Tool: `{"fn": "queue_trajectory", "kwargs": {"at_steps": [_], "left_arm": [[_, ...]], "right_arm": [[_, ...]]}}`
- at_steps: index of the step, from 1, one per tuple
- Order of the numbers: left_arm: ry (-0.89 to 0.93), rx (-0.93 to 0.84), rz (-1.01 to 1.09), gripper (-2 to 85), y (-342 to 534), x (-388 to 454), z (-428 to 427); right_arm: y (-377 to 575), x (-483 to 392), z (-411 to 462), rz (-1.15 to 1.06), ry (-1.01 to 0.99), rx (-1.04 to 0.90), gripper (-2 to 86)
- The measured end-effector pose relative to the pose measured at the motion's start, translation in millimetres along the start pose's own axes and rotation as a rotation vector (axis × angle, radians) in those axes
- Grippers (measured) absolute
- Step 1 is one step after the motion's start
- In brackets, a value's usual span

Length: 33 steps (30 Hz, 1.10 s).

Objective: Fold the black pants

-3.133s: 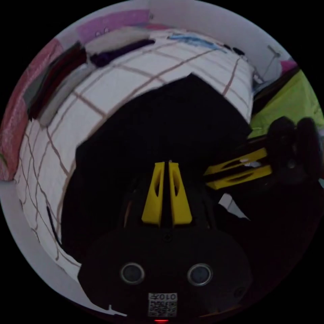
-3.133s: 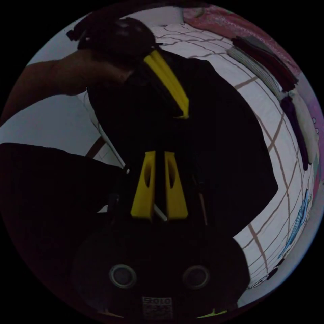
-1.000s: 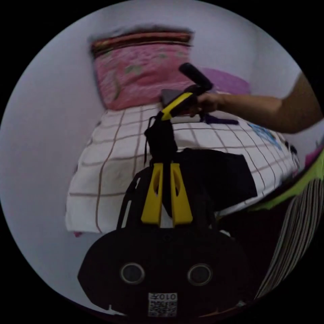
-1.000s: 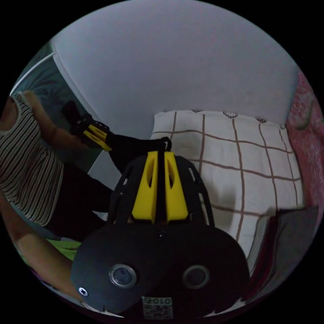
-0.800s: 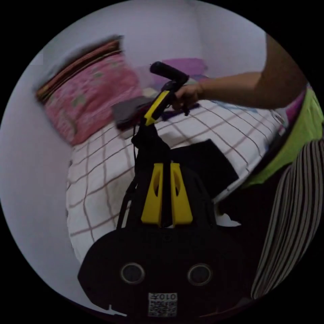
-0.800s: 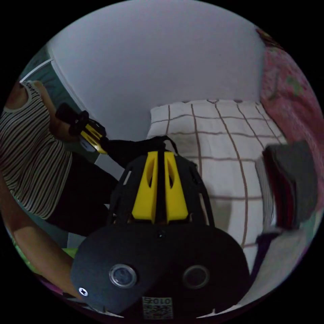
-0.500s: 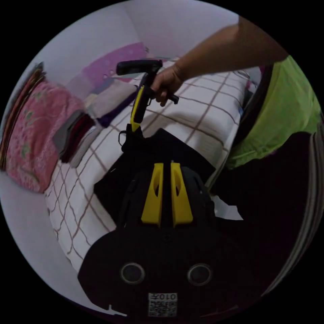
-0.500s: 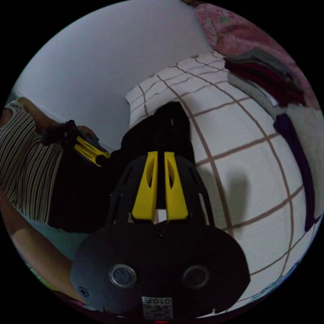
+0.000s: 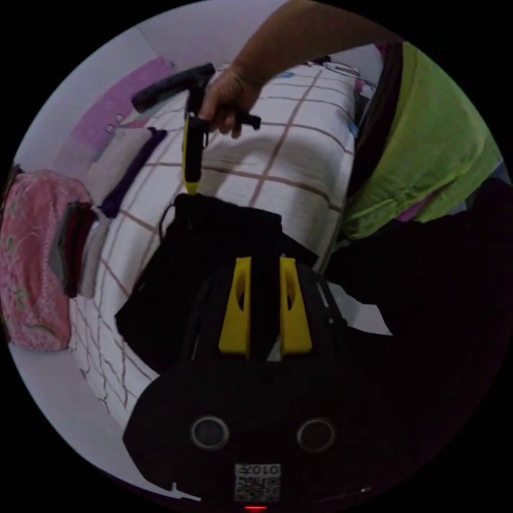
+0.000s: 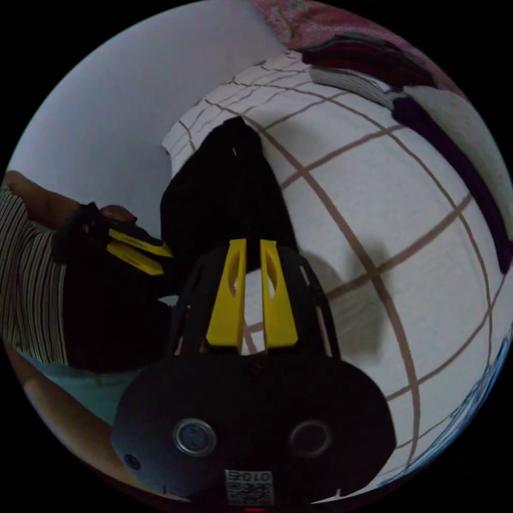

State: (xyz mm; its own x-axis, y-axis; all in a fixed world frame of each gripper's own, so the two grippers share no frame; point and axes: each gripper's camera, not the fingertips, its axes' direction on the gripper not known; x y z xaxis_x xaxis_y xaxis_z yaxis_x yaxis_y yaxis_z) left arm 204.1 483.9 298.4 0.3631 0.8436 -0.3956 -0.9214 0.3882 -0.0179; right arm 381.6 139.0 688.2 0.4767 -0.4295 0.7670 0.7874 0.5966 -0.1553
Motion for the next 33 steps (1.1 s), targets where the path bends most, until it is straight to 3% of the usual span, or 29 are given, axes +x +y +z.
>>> {"fn": "queue_trajectory", "kwargs": {"at_steps": [5, 10, 15, 21, 25, 28, 33], "left_arm": [[0.101, 0.086, -0.063, 7.4, 20.2, -15.4, -18.7], [0.048, 0.014, -0.342, 7.9, 71.7, -63.8, -20.7], [0.031, -0.085, -0.53, 8.0, 118.4, -126.3, 1.6], [0.085, -0.099, -0.51, 7.6, 129.7, -155.2, 16.5], [0.098, -0.119, -0.442, 7.2, 125.2, -159.9, 25.8], [0.104, -0.14, -0.394, 7.1, 121.9, -163.3, 35.8], [0.129, -0.169, -0.366, 7.0, 121.3, -175.1, 40.1]], "right_arm": [[70.9, -12.4, -28.1, 0.209, 0.123, 0.172, 6.8], [104.3, -60.9, -19.0, 0.282, 0.07, 0.281, 8.5], [130.5, -89.6, 24.7, 0.393, -0.001, 0.262, 9.9], [163.0, -106.3, 55.8, 0.5, 0.019, 0.149, 6.6], [201.2, -132.2, 32.9, 0.503, 0.034, 0.303, 4.5], [238.6, -127.5, 55.8, 0.653, 0.061, 0.182, 4.3], [269.9, -131.2, 68.5, 0.677, 0.012, 0.195, 4.5]]}}
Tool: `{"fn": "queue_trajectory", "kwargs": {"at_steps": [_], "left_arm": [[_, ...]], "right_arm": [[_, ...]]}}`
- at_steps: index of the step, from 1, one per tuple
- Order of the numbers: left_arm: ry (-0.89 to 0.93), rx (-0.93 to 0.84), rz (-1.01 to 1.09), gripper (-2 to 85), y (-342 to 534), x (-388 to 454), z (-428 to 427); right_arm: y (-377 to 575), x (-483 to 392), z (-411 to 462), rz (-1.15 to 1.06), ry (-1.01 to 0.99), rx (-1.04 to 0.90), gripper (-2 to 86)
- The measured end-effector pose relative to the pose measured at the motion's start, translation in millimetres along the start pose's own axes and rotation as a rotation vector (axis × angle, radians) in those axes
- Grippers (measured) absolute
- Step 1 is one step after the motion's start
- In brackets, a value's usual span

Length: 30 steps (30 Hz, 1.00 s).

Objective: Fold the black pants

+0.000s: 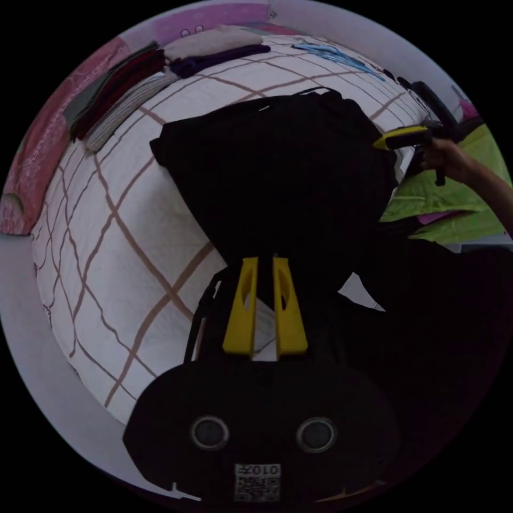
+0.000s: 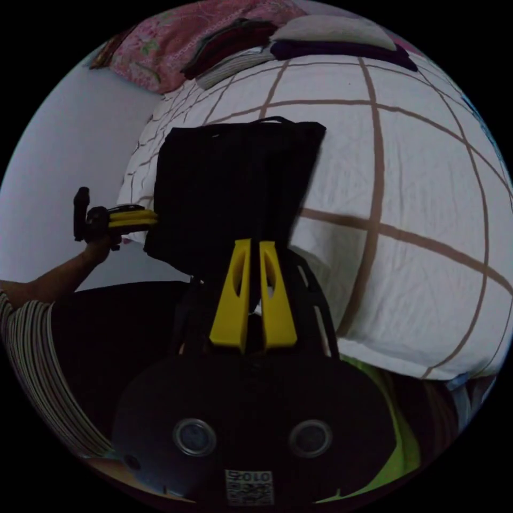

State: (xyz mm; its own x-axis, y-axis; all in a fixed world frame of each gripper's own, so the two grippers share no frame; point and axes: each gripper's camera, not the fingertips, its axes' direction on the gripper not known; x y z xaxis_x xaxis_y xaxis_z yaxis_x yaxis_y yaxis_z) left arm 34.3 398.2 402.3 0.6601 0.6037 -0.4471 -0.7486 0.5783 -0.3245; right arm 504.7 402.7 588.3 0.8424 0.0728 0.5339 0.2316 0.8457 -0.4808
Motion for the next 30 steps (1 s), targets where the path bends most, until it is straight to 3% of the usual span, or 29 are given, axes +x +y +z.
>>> {"fn": "queue_trajectory", "kwargs": {"at_steps": [4, 9, 16, 20, 24, 27, 30], "left_arm": [[-0.024, 0.097, -0.06, 6.9, 7.8, -14.4, -22.0], [-0.13, 0.239, -0.033, 6.8, -4.0, -32.3, -47.5], [-0.148, 0.185, 0.012, 5.6, -58.1, -59.2, -24.0], [-0.062, 0.029, -0.031, 4.5, -72.7, -90.5, 10.6], [-0.088, 0.137, -0.057, 5.2, -50.2, -97.5, -6.2], [-0.091, 0.246, -0.113, 6.5, -9.0, -93.8, -25.0], [-0.059, 0.236, -0.074, 7.3, 30.8, -78.9, -22.6]], "right_arm": [[35.5, 2.8, -7.0, 0.0, 0.057, -0.02, 4.4], [77.8, -8.4, -24.2, -0.023, 0.111, 0.131, 4.4], [110.0, 0.0, 10.5, -0.037, 0.145, 0.063, 4.1], [136.1, 22.8, 3.1, 0.05, 0.055, 0.088, 4.1], [172.6, 23.5, -11.7, 0.074, 0.098, 0.14, 6.5], [206.1, 31.1, -3.3, 0.135, -0.001, 0.11, 8.0], [233.4, 36.8, 15.0, 0.209, -0.086, 0.111, 9.8]]}}
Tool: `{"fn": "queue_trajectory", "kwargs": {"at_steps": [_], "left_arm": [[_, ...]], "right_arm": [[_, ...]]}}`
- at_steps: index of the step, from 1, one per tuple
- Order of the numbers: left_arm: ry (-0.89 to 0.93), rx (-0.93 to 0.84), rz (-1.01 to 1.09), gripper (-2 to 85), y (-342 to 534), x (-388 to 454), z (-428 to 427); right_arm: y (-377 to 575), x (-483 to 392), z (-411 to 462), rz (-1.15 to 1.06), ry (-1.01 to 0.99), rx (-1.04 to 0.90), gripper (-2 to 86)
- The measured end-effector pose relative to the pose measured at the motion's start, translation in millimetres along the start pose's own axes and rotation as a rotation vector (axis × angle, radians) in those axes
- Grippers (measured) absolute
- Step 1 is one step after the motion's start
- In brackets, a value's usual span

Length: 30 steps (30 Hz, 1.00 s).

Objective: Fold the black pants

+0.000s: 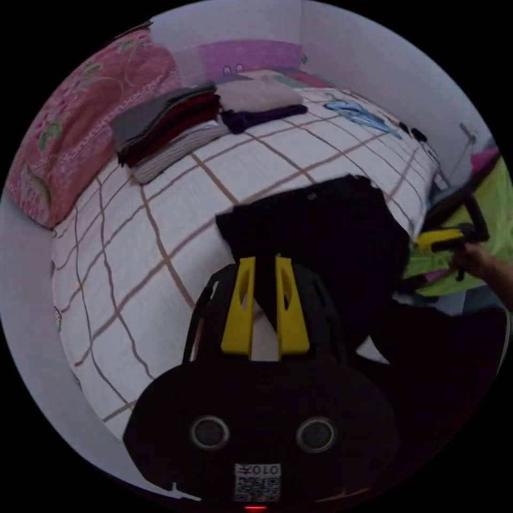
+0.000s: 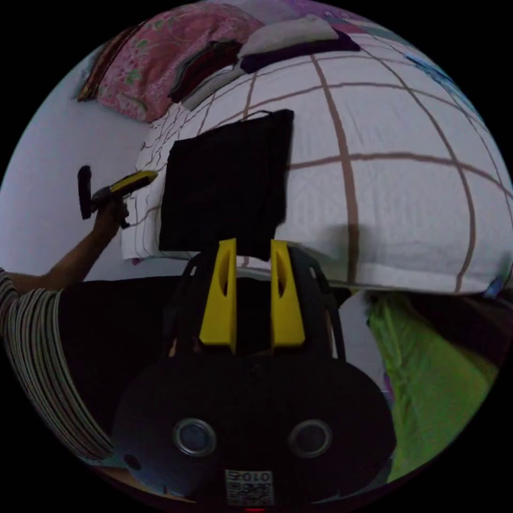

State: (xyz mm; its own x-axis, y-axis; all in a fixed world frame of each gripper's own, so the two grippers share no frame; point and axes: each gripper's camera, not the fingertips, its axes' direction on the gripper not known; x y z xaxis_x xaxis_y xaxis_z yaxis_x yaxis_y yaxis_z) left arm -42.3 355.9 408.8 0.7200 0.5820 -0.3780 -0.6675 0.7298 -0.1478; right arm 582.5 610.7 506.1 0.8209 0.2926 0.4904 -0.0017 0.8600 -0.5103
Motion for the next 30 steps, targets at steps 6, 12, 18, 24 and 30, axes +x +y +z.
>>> {"fn": "queue_trajectory", "kwargs": {"at_steps": [6, 12, 18, 24, 30], "left_arm": [[0.008, -0.041, 0.13, 7.6, 48.2, 28.2, 10.7], [0.055, -0.072, 0.061, 7.4, 77.9, 3.1, 23.2], [0.084, -0.101, 0.008, 6.3, 109.5, -29.7, 34.0], [0.091, -0.097, 0.083, 4.8, 121.5, -33.0, 43.6], [0.106, -0.095, 0.118, 3.7, 134.7, -40.7, 59.7]], "right_arm": [[25.3, 19.6, 22.2, 0.14, -0.124, 0.064, 12.4], [45.8, 30.9, 30.3, 0.118, -0.073, 0.049, 13.8], [61.8, 40.1, 41.2, 0.119, -0.123, 0.055, 15.7], [80.3, 55.1, 51.2, 0.198, -0.278, 0.113, 16.3], [100.0, 60.6, 51.1, 0.197, -0.321, 0.117, 15.7]]}}
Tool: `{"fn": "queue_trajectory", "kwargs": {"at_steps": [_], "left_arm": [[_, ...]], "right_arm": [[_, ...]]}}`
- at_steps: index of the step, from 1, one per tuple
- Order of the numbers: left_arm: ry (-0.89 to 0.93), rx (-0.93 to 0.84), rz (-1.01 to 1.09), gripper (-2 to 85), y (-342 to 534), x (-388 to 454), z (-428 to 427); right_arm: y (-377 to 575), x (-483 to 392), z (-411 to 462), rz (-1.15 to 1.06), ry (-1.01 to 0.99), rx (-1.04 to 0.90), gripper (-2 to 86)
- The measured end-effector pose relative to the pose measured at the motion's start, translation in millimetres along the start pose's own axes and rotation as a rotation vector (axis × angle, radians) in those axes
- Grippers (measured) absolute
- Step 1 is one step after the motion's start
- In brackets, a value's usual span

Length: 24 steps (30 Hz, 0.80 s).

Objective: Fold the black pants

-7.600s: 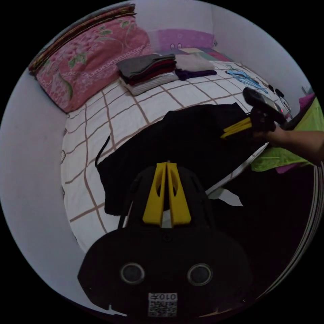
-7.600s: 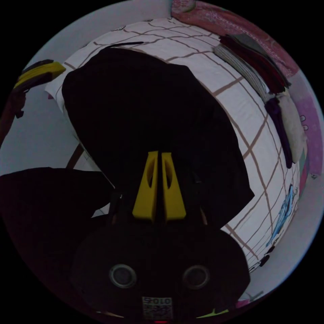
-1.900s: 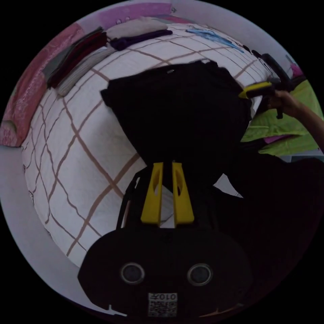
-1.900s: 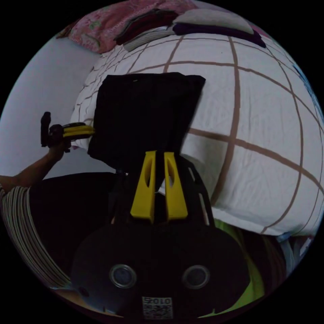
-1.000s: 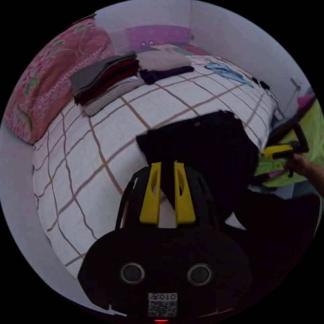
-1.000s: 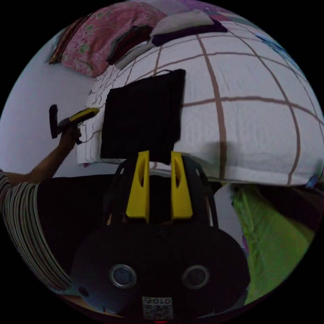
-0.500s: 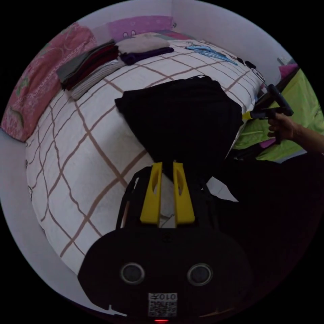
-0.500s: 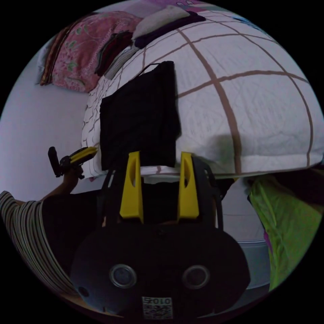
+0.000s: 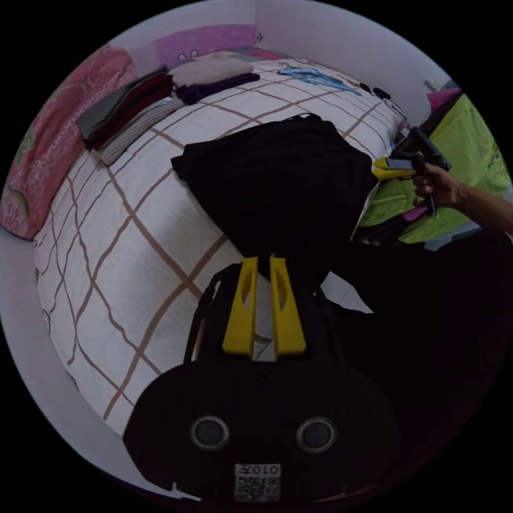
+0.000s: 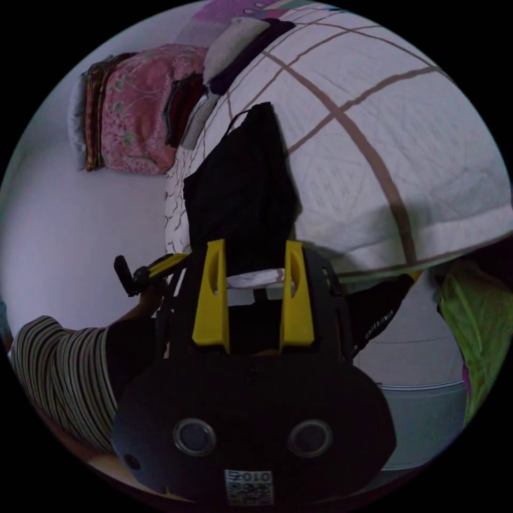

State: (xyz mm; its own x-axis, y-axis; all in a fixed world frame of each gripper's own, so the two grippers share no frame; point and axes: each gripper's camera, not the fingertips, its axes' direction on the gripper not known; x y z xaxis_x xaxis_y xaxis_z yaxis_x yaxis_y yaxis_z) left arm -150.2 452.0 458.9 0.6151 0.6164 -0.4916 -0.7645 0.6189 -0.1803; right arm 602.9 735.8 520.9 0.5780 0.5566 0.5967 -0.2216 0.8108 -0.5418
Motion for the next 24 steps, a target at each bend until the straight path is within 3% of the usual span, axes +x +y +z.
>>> {"fn": "queue_trajectory", "kwargs": {"at_steps": [4, 12, 18, 24], "left_arm": [[0.003, 0.002, -0.006, 3.3, 12.0, -10.3, 9.0], [0.016, -0.019, -0.033, 3.8, 42.1, -34.6, 36.3], [0.017, -0.059, -0.109, 6.5, 66.3, -57.3, 61.6], [0.24, -0.013, -0.339, 8.9, 108.5, -98.2, 90.4]], "right_arm": [[4.8, -1.6, 2.4, -0.035, 0.008, -0.023, 15.7], [2.8, 22.4, 17.1, 0.112, -0.07, -0.018, 12.7], [9.7, 6.2, 21.4, 0.097, 0.04, -0.072, 6.7], [10.7, -11.4, 19.8, 0.034, 0.025, -0.108, 5.5]]}}
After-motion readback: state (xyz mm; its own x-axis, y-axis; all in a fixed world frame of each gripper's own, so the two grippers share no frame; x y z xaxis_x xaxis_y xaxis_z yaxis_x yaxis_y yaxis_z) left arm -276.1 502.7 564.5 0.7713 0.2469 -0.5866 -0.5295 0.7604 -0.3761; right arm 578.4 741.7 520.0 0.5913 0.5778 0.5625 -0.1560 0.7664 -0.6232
